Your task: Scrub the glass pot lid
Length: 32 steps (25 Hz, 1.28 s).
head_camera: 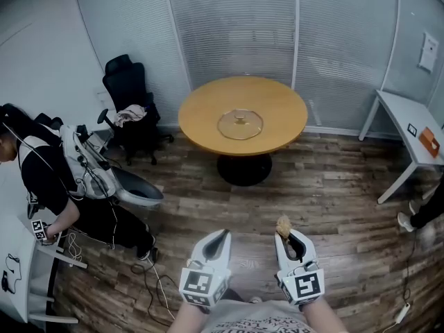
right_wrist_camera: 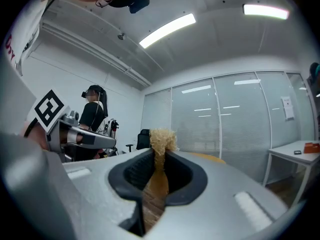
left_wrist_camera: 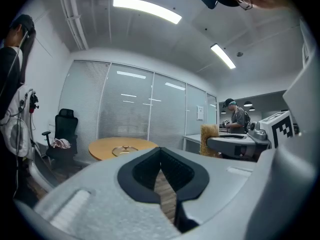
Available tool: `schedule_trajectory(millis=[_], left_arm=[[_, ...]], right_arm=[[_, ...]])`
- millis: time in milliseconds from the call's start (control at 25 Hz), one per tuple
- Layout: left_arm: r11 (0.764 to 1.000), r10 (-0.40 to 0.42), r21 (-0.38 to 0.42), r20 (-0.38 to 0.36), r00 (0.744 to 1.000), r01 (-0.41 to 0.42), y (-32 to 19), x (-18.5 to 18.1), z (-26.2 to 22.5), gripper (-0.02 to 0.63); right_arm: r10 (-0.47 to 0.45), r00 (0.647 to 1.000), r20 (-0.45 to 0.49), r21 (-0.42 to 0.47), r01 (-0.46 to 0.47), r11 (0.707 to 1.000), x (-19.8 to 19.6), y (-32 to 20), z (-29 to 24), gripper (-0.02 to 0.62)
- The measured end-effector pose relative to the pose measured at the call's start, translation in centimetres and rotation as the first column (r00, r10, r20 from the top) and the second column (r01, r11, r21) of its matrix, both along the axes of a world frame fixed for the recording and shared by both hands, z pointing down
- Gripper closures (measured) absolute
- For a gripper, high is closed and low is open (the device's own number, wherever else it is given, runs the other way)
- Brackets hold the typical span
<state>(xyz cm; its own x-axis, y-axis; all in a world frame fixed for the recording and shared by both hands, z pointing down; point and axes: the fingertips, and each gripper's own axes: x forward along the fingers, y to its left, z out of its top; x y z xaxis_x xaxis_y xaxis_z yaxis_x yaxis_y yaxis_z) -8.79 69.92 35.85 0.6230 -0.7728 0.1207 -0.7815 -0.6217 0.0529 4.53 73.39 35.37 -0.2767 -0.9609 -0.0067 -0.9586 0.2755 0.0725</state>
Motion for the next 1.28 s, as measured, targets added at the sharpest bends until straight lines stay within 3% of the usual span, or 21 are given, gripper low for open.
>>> schedule_trajectory(millis=[320, 720, 920, 960, 1280], left_arm=[[1.000, -0.001, -0.006, 0.020, 1.000, 0.001, -6.5, -2.9, 0.6, 0.598], [0.999, 0.036, -0.017, -0.016, 0.999, -0.037, -19.9, -8.0, -0.4, 0.598], [0.997, 0.081, -0.012, -0.061, 0.995, -0.081, -21.9, -20.1, -3.8, 0.600], [0.997, 0.077, -0.017, -0.061, 0.995, -0.078, -22.9, -21.1, -4.0, 0.598], [0.999, 0.016, -0.036, -0.032, 0.999, -0.017, -33.6, -14.5, 1.3, 0.600]], right_arm=[[0.031, 0.999, 0.010, -0.071, -0.030, 0.997, -1.6, -6.6, 2.3, 0.538], [0.068, 0.997, -0.033, -0.105, -0.071, 0.992, -6.5, -19.0, 2.0, 0.537], [0.117, 0.992, -0.049, -0.125, -0.123, 0.985, -18.2, -19.9, -1.4, 0.537], [0.117, 0.992, -0.044, -0.130, -0.122, 0.984, -19.1, -20.7, -1.4, 0.537], [0.027, 0.998, 0.061, -0.194, -0.014, 0.981, -12.4, -32.4, 5.7, 0.537]])
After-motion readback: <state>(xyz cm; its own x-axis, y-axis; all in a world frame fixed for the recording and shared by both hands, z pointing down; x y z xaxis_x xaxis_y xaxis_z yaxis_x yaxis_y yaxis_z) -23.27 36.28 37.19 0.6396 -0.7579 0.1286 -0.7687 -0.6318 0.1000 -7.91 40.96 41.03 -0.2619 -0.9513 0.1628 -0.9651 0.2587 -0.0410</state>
